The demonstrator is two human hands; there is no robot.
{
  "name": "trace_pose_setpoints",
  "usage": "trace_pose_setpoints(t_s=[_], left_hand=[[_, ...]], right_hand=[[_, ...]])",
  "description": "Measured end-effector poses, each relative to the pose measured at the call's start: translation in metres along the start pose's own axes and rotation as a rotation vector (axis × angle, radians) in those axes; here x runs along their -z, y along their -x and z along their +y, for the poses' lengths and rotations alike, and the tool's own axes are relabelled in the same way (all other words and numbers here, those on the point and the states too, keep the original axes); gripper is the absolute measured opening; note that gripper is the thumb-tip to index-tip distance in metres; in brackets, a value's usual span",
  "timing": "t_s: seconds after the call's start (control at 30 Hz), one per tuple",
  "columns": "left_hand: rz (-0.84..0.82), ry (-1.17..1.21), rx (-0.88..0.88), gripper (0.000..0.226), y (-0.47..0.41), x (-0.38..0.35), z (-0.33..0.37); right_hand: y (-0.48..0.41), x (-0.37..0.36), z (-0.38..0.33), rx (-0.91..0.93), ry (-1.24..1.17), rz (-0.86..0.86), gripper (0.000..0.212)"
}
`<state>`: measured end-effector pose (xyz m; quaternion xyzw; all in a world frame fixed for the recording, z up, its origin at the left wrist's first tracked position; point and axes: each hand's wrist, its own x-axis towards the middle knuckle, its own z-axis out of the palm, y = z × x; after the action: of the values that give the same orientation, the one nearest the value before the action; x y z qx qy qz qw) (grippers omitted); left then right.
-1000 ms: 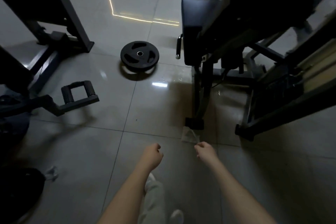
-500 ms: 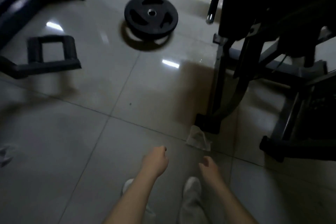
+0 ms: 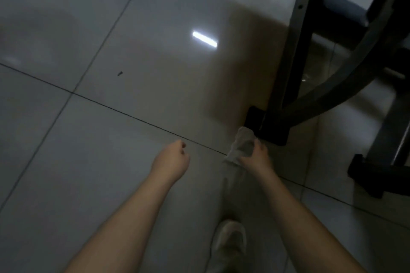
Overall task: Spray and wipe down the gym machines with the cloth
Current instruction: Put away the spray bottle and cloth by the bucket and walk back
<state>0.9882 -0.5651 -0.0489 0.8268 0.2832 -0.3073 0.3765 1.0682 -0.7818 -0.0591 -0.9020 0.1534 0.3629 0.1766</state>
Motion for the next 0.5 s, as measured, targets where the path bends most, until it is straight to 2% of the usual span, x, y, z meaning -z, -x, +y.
trace_pose_setpoints(t_s=[0.07,0.2,0.33,0.4,0.5], left_hand=[[0.009,-0.032,-0.012,0.040,-0.016,-0.006,-0.003],[-0.067,-0.183,-0.028,0.040,-0.030,-0.019,-0.019],[-0.103,-0.300,-0.006,0.037,-0.040,-0.019,-0.030],[-0.095,-0.311,0.003,0.036,-0.045,-0.018,-0.032],[-0.086,-0.302,0.005,0.037,-0.050,-0.018,-0.030]], right_hand=[[-0.020,-0.014,0.008,0.000,0.079,0.018,0.093],[-0.037,-0.043,0.017,0.074,0.318,0.029,0.091],[-0.056,-0.049,0.010,0.053,0.337,0.052,0.091],[-0.059,-0.056,0.006,0.063,0.378,0.104,0.077],[-0.054,-0.067,0.008,0.192,0.448,0.252,0.042]])
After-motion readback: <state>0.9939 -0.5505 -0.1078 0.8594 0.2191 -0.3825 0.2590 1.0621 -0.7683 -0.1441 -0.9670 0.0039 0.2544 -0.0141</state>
